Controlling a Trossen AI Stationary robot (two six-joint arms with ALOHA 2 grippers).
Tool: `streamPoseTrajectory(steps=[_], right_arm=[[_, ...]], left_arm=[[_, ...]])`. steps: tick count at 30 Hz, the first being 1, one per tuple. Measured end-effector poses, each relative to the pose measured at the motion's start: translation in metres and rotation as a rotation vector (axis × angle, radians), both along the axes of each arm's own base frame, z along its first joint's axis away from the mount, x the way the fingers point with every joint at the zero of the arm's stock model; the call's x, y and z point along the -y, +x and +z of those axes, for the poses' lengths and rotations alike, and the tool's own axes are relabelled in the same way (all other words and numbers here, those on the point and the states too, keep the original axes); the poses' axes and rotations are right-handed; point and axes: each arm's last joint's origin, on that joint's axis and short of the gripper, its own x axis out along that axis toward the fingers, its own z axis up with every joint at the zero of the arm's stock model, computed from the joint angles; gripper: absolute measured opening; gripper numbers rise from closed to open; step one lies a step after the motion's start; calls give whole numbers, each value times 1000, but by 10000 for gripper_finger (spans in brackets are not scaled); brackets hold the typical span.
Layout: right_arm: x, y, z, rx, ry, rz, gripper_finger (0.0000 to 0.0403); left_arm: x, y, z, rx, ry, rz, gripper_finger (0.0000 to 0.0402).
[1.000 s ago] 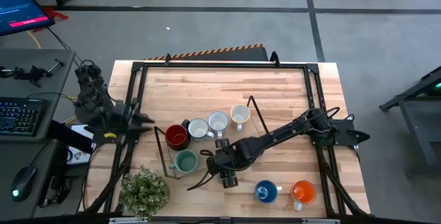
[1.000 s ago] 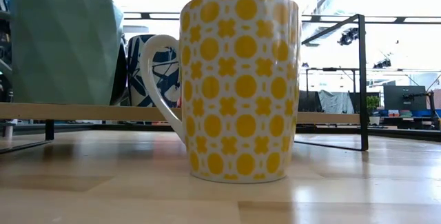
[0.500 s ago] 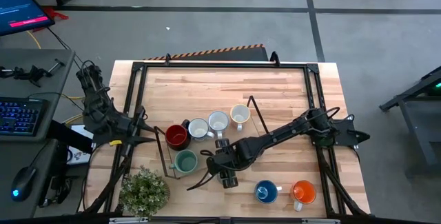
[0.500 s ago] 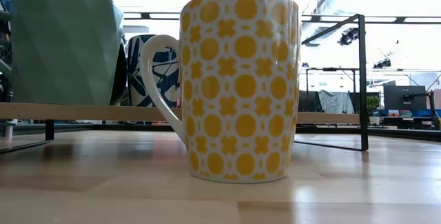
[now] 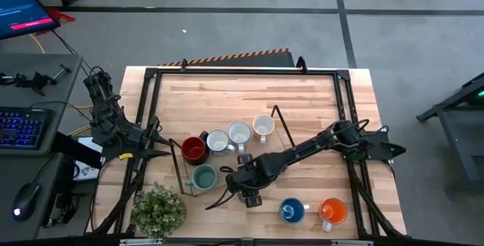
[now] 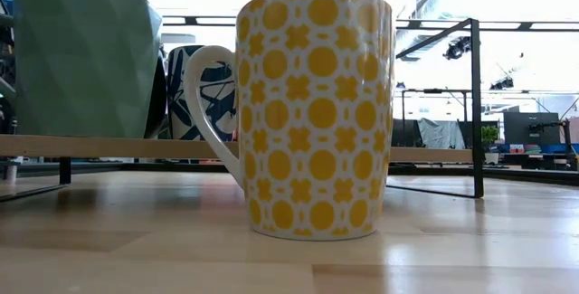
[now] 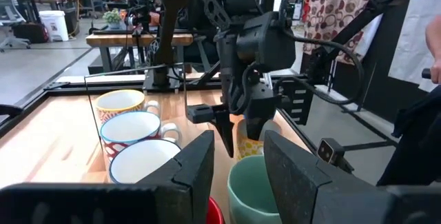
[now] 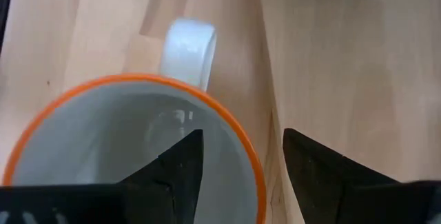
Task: Place coffee mugs
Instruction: Put the yellow pattern mug on the shelf
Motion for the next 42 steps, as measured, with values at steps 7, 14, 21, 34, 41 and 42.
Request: streamPoseTrajectory(steps=[7,14,21,34,41,42], right_arm=[[0,0,0,-3,-1,-12,134],[0,-2,0,-28,28,-1,11],[-5,-11,11,-48,42,1,4],[18,-41,97,156,21,-61,1],[60,-27,94,143,-9,-115,1],[63,-26,93,142,-11,-117,1]], left_arm=[[0,0,1,4,-5,4,117],[0,0,1,3,-6,5,117],[0,0,0,3,-5,5,117],[0,0,0,-2,-35,7,117],[0,0,2,0,-77,10,117],[0,0,2,3,-80,10,117]])
